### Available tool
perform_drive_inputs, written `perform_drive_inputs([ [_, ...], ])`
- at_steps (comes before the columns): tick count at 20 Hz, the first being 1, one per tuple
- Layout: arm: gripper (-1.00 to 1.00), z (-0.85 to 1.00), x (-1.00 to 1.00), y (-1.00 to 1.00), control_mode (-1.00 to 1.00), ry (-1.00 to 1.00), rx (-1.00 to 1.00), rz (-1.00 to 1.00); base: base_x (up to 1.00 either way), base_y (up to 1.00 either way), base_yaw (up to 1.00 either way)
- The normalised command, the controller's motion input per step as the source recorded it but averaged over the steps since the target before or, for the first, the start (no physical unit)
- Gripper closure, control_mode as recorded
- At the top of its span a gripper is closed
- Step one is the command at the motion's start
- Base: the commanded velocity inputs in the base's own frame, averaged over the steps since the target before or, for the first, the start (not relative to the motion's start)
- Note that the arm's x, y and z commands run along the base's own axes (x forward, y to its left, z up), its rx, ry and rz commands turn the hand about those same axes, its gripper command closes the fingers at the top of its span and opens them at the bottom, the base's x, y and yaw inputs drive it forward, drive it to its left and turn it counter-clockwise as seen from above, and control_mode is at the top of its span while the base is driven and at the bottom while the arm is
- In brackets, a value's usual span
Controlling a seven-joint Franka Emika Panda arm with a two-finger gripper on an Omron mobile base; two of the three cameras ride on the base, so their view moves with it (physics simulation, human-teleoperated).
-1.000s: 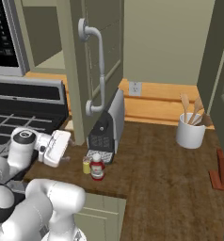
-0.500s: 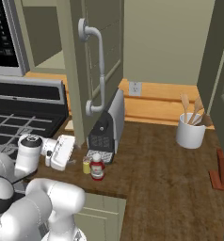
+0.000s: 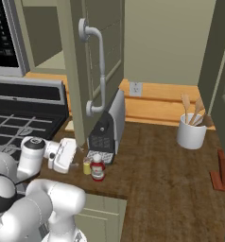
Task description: Put the shaker and condiment bottle from the counter next to their counterparts in the cabinet.
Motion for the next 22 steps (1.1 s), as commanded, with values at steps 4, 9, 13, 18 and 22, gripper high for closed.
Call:
perform_drive_inputs([
  [4, -1.00, -0.26, 0.00, 0.00, -1.00, 0.00, 0.00, 0.00, 0.00, 0.00, 0.00],
  [9, -1.00, -0.20, 0.08, 0.00, -1.00, 0.00, 0.00, 0.00, 0.00, 0.00, 0.00],
  [13, -1.00, -0.09, 0.24, 0.00, -1.00, 0.00, 0.00, 0.00, 0.00, 0.00, 0.00],
  [18, -1.00, -0.06, 0.24, 0.00, -1.00, 0.00, 0.00, 0.00, 0.00, 0.00, 0.00],
  [22, -1.00, -0.15, 0.09, -0.05, -1.00, 0.00, 0.00, 0.00, 0.00, 0.00, 0.00],
])
